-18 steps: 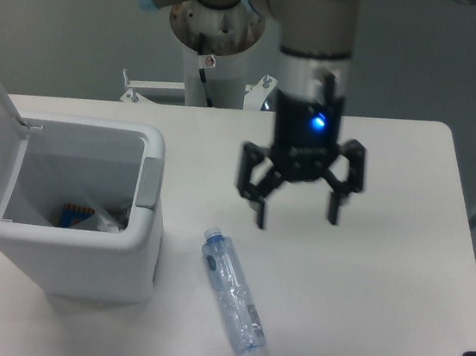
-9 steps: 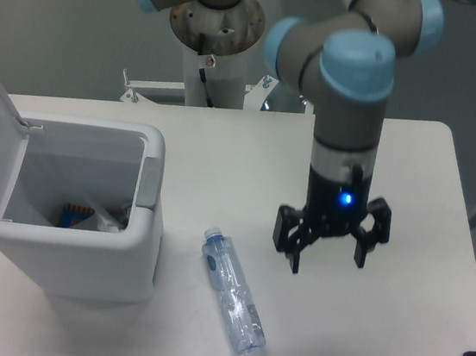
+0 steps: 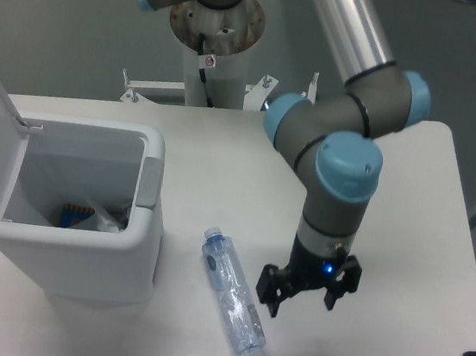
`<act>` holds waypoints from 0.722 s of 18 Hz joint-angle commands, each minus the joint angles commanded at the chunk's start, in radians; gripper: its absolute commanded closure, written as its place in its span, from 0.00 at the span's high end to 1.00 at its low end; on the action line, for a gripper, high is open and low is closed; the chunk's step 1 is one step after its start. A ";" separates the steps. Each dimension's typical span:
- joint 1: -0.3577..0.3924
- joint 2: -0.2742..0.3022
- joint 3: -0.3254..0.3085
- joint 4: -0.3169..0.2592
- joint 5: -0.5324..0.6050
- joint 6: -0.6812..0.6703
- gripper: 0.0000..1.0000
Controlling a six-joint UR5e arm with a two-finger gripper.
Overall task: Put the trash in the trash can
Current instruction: 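Move the open gripper over to the clear plastic water bottle, then lower the gripper around the bottle's cap end and close it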
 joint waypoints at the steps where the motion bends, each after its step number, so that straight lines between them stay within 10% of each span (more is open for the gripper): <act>1: -0.009 -0.011 -0.003 -0.002 0.005 0.000 1.00; 13: -0.069 -0.071 -0.006 0.021 0.052 -0.037 1.00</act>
